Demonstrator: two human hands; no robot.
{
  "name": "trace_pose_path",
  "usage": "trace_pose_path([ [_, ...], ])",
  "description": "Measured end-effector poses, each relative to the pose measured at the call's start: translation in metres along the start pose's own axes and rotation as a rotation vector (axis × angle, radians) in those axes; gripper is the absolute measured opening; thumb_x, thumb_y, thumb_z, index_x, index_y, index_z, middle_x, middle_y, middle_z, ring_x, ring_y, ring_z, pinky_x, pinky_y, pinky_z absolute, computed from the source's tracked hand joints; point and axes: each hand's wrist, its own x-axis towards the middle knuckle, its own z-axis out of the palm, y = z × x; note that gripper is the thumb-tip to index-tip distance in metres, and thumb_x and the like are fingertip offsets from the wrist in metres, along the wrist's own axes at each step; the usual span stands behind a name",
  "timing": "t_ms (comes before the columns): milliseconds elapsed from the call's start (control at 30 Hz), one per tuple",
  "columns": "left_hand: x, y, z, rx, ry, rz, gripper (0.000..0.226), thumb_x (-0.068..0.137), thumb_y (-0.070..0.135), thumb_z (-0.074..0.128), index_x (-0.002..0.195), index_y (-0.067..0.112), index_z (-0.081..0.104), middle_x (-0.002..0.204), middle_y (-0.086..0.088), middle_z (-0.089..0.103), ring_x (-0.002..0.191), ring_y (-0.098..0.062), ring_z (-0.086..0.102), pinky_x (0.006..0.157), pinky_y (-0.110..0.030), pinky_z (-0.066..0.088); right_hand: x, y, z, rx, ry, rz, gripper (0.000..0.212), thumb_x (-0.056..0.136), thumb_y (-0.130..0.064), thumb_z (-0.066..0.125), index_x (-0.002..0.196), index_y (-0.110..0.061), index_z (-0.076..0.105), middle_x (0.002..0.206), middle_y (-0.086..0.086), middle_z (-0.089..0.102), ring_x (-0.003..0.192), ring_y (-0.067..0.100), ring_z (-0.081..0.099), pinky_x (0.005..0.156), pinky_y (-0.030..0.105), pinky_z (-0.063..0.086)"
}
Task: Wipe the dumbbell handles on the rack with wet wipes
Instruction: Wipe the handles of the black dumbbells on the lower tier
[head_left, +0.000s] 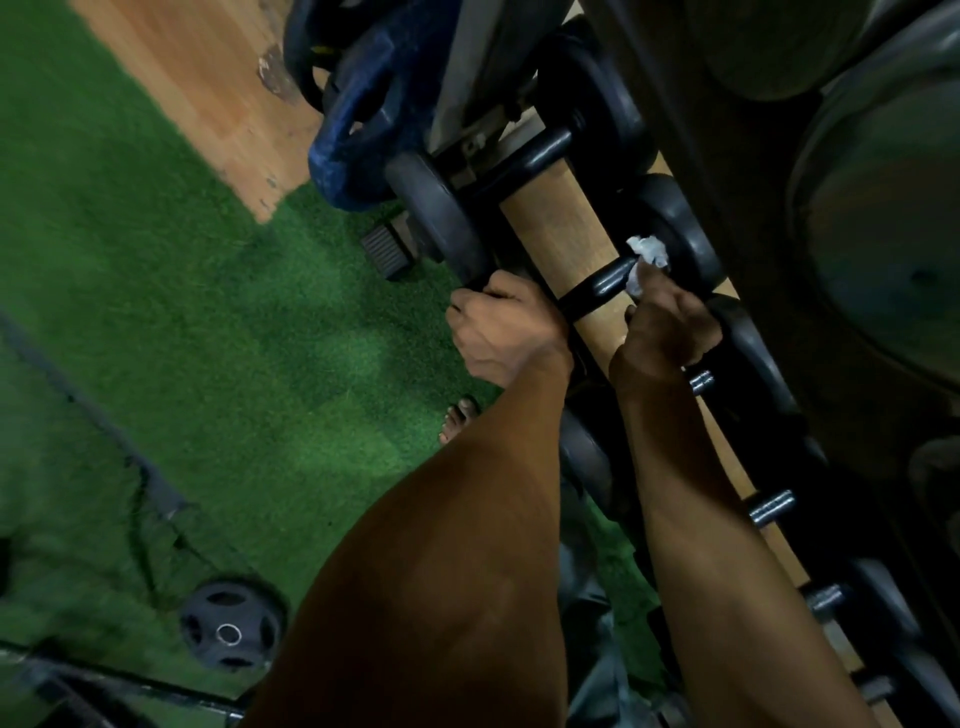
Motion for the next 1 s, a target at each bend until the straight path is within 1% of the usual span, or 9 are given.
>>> trace_pose_path([
  [67, 0.0, 0.0, 0.0, 0.006, -0.006, -0.003, 0.031, 0.092, 0.024, 0.049, 0.105, 0.0, 0.063, 0.107, -0.019, 0.065, 0.098, -0.042, 0.063, 0.076, -0.044, 0.045, 0.0, 0.0, 0.001, 0.063, -0.051, 0.001, 0.042, 0.074, -0.026, 0.091, 0.106, -0.005, 0.074, 0.101, 0.007, 0.077, 0.091, 0.023, 0.076, 0.082, 0.046, 0.064],
  [167, 0.0, 0.0, 0.001, 0.015, -0.003, -0.003, 0.032, 0.091, 0.025, 0.049, 0.106, 0.0, 0.064, 0.108, -0.018, 0.066, 0.098, -0.042, 0.063, 0.077, -0.044, 0.046, 0.003, 0.009, -0.017, -0.16, -0.245, -0.037, 0.031, 0.079, -0.029, 0.088, 0.095, -0.005, 0.077, 0.091, 0.003, 0.077, 0.08, 0.009, 0.073, 0.074, 0.028, 0.062],
  [300, 0.001, -0.001, 0.001, 0.021, 0.01, 0.01, 0.033, 0.09, 0.026, 0.049, 0.105, 0.0, 0.063, 0.106, -0.018, 0.065, 0.097, -0.042, 0.063, 0.076, -0.044, 0.046, 0.006, 0.03, -0.037, -0.439, -0.692, -0.28, 0.015, 0.087, -0.009, 0.078, 0.091, 0.006, 0.075, 0.084, 0.014, 0.072, 0.068, 0.01, 0.067, 0.071, 0.028, 0.05],
  [467, 0.002, -0.002, 0.003, 0.022, 0.022, 0.016, 0.033, 0.089, 0.026, 0.049, 0.104, 0.0, 0.064, 0.106, -0.019, 0.066, 0.096, -0.043, 0.063, 0.076, -0.045, 0.047, -0.013, 0.028, -0.027, -0.322, -0.363, -0.212, 0.015, 0.079, -0.022, 0.088, 0.08, -0.01, 0.079, 0.071, -0.003, 0.073, 0.064, 0.002, 0.068, 0.069, 0.024, 0.058],
  [633, 0.002, -0.004, 0.004, 0.026, 0.03, 0.033, 0.036, 0.087, 0.027, 0.046, 0.102, -0.001, 0.064, 0.105, -0.019, 0.066, 0.094, -0.043, 0.064, 0.075, -0.045, 0.048, -0.023, 0.001, -0.005, -0.062, -0.154, -0.232, 0.02, 0.077, -0.014, 0.087, 0.078, -0.014, 0.067, 0.078, 0.009, 0.072, 0.063, 0.008, 0.064, 0.062, 0.029, 0.056],
  [700, 0.002, -0.003, 0.004, 0.016, 0.039, 0.039, 0.041, 0.084, 0.03, 0.042, 0.101, -0.001, 0.064, 0.104, -0.019, 0.066, 0.093, -0.043, 0.064, 0.074, -0.045, 0.048, -0.029, 0.0, -0.01, -0.076, -0.171, -0.441, 0.017, 0.081, -0.011, 0.082, 0.085, -0.017, 0.067, 0.081, 0.008, 0.069, 0.068, 0.002, 0.061, 0.068, 0.035, 0.058],
  [800, 0.002, -0.002, 0.005, 0.009, 0.05, 0.039, 0.046, 0.081, 0.033, 0.036, 0.098, 0.0, 0.063, 0.101, -0.019, 0.066, 0.091, -0.043, 0.064, 0.072, -0.044, 0.047, -0.033, 0.009, -0.025, -0.24, -0.308, -0.747, 0.011, 0.093, -0.018, 0.075, 0.103, -0.016, 0.072, 0.082, -0.007, 0.062, 0.071, -0.002, 0.06, 0.065, 0.02, 0.05],
  [900, 0.002, -0.003, 0.006, 0.013, 0.052, 0.045, 0.043, 0.081, 0.032, 0.038, 0.096, 0.0, 0.063, 0.1, -0.019, 0.066, 0.09, -0.043, 0.064, 0.07, -0.043, 0.045, -0.026, 0.009, -0.031, -0.35, -0.356, -0.783, 0.026, 0.095, -0.029, 0.072, 0.118, -0.017, 0.075, 0.105, 0.003, 0.07, 0.087, 0.011, 0.069, 0.077, 0.027, 0.057],
  [1000, 0.003, -0.003, 0.006, 0.022, 0.041, 0.047, 0.041, 0.083, 0.03, 0.04, 0.098, -0.001, 0.063, 0.101, -0.019, 0.065, 0.092, -0.043, 0.064, 0.071, -0.043, 0.046, -0.021, 0.002, -0.036, -0.607, -0.454, -0.833, 0.037, 0.09, -0.027, 0.077, 0.125, -0.016, 0.073, 0.109, 0.002, 0.063, 0.093, 0.01, 0.062, 0.084, 0.015, 0.049],
])
